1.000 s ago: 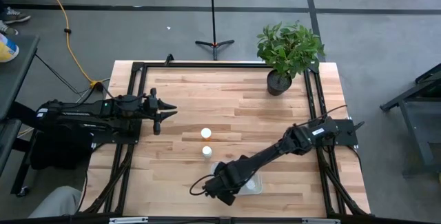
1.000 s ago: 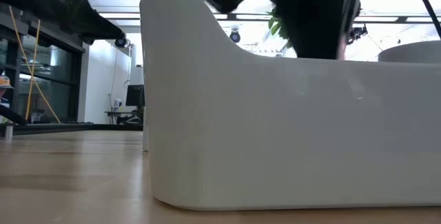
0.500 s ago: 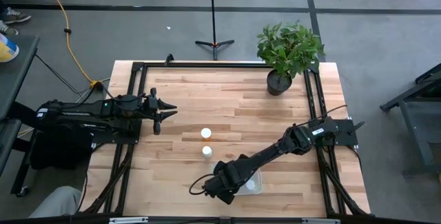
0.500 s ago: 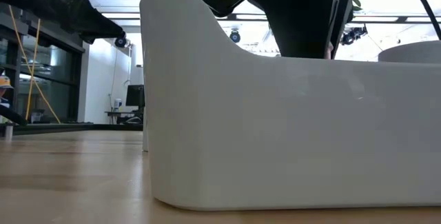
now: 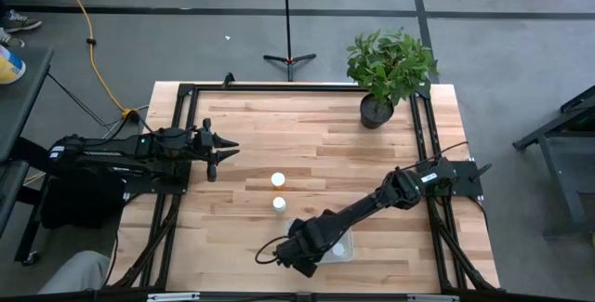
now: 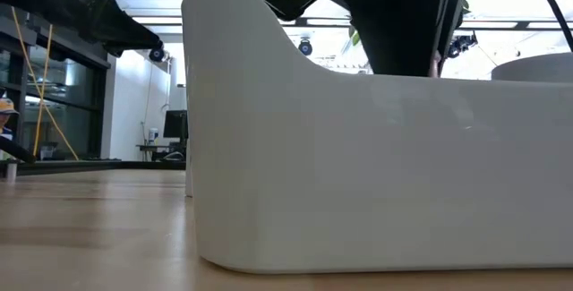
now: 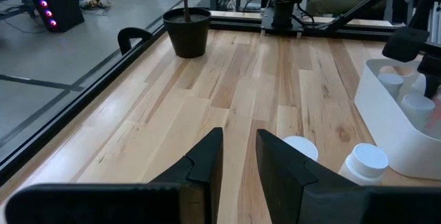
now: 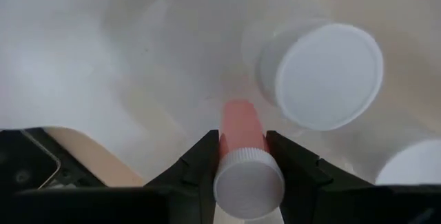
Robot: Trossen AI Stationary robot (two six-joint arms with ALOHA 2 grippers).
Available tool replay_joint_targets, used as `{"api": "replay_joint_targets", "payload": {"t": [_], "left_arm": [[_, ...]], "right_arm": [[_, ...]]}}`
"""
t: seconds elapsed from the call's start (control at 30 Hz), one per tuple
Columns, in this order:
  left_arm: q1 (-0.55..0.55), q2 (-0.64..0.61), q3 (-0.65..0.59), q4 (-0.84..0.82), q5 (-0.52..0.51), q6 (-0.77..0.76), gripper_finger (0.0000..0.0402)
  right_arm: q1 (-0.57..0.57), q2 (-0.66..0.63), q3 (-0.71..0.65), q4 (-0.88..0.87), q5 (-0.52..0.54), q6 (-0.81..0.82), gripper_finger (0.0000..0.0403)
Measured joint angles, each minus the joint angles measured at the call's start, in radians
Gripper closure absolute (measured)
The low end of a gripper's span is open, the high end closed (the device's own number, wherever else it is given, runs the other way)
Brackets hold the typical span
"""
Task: Pick and place pill bottles into a basket
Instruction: Put the pink pill bottle into the white bin, then put the orange pill bottle into the white bin
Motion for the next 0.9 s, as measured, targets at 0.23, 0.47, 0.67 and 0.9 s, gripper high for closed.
{"api": "replay_joint_targets", "payload": {"t": [0.23, 0.47, 0.67, 0.9], "left_arm": [[0.000, 0.000, 0.000, 0.000, 0.000, 0.000, 0.0277], [0.000, 0.000, 0.000, 0.000, 0.000, 0.000, 0.0277], [0.000, 0.000, 0.000, 0.000, 0.000, 0.000, 0.0277], [0.000, 0.000, 0.000, 0.000, 0.000, 0.001, 0.0277]], "right_arm": [[0.002, 0.000, 0.000, 0.024, -0.009, 0.000, 0.0274], [-0.005, 0.000, 0.000, 0.024, -0.017, 0.011, 0.0192], [-0.017, -0.001, 0.002, 0.014, -0.027, 0.022, 0.0155], [-0.020, -0.013, 0.046, -0.019, -0.042, 0.016, 0.0153]]}}
